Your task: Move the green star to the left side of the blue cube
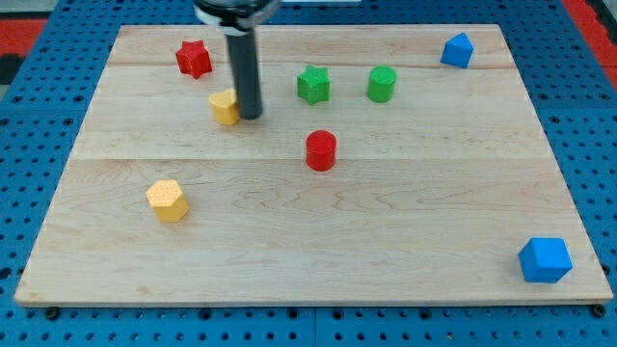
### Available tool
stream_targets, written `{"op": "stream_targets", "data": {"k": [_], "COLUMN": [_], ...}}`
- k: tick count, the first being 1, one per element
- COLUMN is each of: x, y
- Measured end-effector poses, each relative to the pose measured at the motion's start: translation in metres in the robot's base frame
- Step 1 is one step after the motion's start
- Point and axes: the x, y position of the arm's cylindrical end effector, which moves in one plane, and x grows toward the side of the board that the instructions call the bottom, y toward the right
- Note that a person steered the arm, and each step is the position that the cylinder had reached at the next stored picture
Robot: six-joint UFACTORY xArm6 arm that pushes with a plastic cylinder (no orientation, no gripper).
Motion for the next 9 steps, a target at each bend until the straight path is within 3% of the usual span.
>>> {"op": "stream_targets", "data": {"k": [2,4,7,9], "x": [-0.074,-0.073,-0.035,0.017], "y": [0.028,0.076,0.123,0.125]}}
